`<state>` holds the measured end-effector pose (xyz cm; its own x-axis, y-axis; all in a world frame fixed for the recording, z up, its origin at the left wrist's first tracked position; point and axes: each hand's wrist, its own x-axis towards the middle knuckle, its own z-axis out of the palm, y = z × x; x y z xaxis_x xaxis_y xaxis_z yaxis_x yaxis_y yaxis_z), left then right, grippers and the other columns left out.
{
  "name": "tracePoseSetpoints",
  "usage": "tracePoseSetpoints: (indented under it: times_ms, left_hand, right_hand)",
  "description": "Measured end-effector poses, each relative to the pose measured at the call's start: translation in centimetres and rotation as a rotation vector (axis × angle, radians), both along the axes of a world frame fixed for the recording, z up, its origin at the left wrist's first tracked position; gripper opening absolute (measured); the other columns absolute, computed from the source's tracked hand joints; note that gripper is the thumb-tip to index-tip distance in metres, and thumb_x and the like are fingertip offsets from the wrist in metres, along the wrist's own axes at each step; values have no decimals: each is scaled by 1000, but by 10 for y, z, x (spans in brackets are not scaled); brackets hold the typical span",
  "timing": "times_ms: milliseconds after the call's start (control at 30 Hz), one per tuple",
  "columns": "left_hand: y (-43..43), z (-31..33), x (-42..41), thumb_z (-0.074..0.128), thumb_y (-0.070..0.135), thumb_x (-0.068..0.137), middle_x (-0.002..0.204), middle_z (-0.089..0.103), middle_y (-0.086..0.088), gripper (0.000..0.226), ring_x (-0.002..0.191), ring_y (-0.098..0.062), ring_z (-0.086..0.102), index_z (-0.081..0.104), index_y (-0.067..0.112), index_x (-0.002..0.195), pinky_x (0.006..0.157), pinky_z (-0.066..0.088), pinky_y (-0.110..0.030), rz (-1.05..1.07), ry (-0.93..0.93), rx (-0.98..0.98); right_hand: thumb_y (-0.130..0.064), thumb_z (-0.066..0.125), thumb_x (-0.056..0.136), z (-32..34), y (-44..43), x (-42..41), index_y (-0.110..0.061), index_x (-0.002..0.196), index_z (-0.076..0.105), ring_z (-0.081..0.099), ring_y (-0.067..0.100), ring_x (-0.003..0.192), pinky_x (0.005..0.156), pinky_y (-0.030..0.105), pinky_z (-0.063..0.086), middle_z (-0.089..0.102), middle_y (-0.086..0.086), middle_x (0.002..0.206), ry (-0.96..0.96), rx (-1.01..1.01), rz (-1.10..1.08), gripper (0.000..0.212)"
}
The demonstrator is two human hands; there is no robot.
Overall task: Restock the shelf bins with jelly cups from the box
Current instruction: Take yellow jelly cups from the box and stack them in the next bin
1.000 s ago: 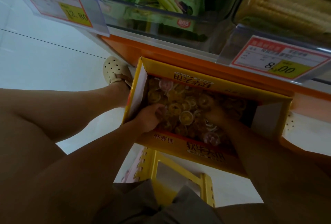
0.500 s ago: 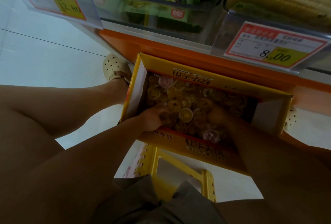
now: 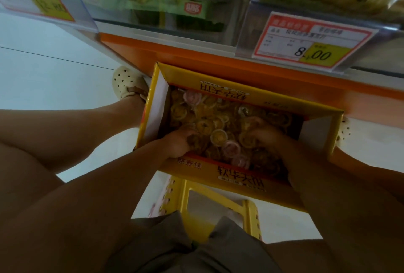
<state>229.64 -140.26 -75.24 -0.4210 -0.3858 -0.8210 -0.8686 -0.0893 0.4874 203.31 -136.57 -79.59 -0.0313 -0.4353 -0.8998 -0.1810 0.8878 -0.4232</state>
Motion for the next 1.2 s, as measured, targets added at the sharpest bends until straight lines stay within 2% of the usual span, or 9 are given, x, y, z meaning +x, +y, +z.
tracePoseSetpoints:
  times_ms: [167, 333, 500, 633, 767, 833, 933, 1067, 1200]
  left_hand:
    - [10, -14, -18, 37, 42, 102, 150, 32, -3, 43, 138, -27, 32, 37, 30, 144, 107, 28, -34, -115, -64, -59]
    - [17, -30, -33, 47, 34, 100, 160, 12, -6, 65, 143, -33, 23, 9, 37, 152, 109, 30, -43, -119, -121, -134]
    - [5, -48, -32, 56, 15, 95, 158, -4, -11, 77, 140, -42, 22, 9, 40, 150, 103, 41, -48, -113, -291, -154]
    - [-1, -49, -26, 62, 27, 92, 158, -12, -11, 81, 141, -42, 23, 8, 40, 151, 101, 42, -44, -42, -235, -68]
    - [2, -50, -19, 62, 38, 89, 156, 13, -8, 65, 137, -35, 30, 29, 33, 144, 100, 40, -41, -11, -110, -101]
    - [2, -49, -20, 59, 35, 92, 155, 24, -8, 67, 134, -33, 39, 23, 36, 149, 100, 43, -38, 13, -79, -78]
    - [-2, -47, -29, 50, 30, 98, 161, 16, -8, 69, 142, -30, 29, 11, 38, 153, 107, 36, -35, -44, -82, -40]
    - [-8, -46, -47, 42, 26, 102, 158, 23, -12, 55, 142, -32, 29, 22, 22, 153, 114, 30, -42, -84, -165, -43]
    - [-6, -51, -53, 46, 30, 99, 153, 34, -11, 50, 140, -31, 33, 38, 14, 146, 114, 29, -41, -88, -234, -108]
  right_hand:
    - [9, 54, 86, 20, 7, -13, -31, 106, 54, 55, 25, 103, 77, 44, 53, 53, 2, 109, -106, 70, -226, 45]
    - [11, 54, 85, 23, 26, -17, -26, 121, 50, 60, 21, 94, 69, 40, 54, 56, 4, 108, -120, 85, -344, 52]
    - [10, 56, 84, 21, 39, -16, -22, 133, 49, 59, 29, 107, 67, 40, 56, 56, 9, 121, -140, 104, -388, 59]
    - [10, 53, 85, 24, 39, -16, -25, 131, 52, 58, 28, 108, 67, 39, 56, 54, 9, 122, -172, 94, -434, 58]
    - [9, 54, 84, 22, 38, -17, -25, 134, 50, 58, 26, 108, 61, 37, 56, 54, 10, 126, -182, 113, -492, 61]
    - [9, 54, 84, 21, 37, -16, -25, 135, 49, 59, 25, 104, 60, 37, 56, 54, 10, 125, -191, 118, -508, 61]
    - [9, 53, 85, 24, 37, -13, -26, 133, 50, 60, 25, 102, 59, 36, 56, 54, 9, 125, -206, 119, -514, 59]
    - [11, 54, 83, 31, 37, -14, -31, 117, 59, 58, 30, 109, 61, 40, 57, 53, 10, 126, -251, 105, -532, 54]
    - [12, 54, 82, 39, 40, -17, -28, 126, 55, 56, 32, 113, 64, 42, 58, 51, 11, 130, -241, 109, -564, 59]
